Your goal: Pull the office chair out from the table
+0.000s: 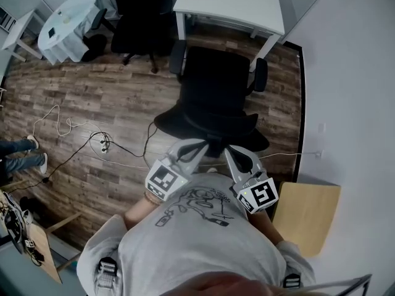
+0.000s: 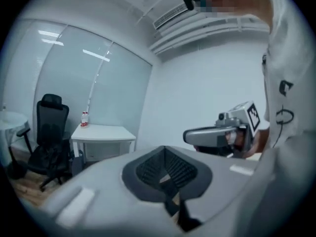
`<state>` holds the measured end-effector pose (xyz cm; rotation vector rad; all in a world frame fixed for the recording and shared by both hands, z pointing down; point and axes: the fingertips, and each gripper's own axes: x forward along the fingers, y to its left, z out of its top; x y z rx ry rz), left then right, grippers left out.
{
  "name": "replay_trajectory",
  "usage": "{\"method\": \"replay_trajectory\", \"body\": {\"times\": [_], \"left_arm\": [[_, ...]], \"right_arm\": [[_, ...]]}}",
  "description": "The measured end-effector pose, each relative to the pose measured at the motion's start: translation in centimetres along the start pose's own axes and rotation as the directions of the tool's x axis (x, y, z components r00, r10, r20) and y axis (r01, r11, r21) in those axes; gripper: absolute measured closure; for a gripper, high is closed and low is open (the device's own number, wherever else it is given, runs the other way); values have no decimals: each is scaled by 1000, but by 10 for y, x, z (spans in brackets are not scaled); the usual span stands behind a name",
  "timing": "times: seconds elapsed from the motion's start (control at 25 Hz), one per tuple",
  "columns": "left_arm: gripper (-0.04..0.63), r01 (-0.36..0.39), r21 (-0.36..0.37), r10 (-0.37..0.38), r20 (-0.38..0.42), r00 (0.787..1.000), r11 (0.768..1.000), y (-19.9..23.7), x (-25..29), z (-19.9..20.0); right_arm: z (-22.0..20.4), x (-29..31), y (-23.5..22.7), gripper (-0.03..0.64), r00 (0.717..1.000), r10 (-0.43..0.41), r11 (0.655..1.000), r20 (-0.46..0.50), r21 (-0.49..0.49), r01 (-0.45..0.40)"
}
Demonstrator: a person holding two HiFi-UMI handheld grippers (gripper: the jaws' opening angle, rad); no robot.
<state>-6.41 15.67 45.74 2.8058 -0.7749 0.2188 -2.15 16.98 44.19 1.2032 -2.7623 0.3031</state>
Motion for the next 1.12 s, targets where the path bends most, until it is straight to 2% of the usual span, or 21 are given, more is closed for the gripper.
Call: {"method": "replay_trajectory", "body": {"times": [0.24, 0.64, 0.88, 1.12], "left_arm": [[594, -7, -15, 8, 98, 995, 1000, -14, -7, 37], [594, -8, -24, 11, 113, 994, 1000, -23, 0, 45], [594, 0, -4, 0, 102, 995, 1000, -24, 2, 43], [594, -3, -30, 7, 119, 993, 1000, -23, 3, 50]], "right_arm": [[40, -10, 19, 611, 997, 22, 1000, 70, -6, -22], [46, -16, 14, 611, 996, 15, 1000, 91, 7, -15], [47, -16, 13, 611, 996, 14, 1000, 93, 9, -15], [51, -16, 11, 611, 996, 5, 1000, 94, -7, -5]]}}
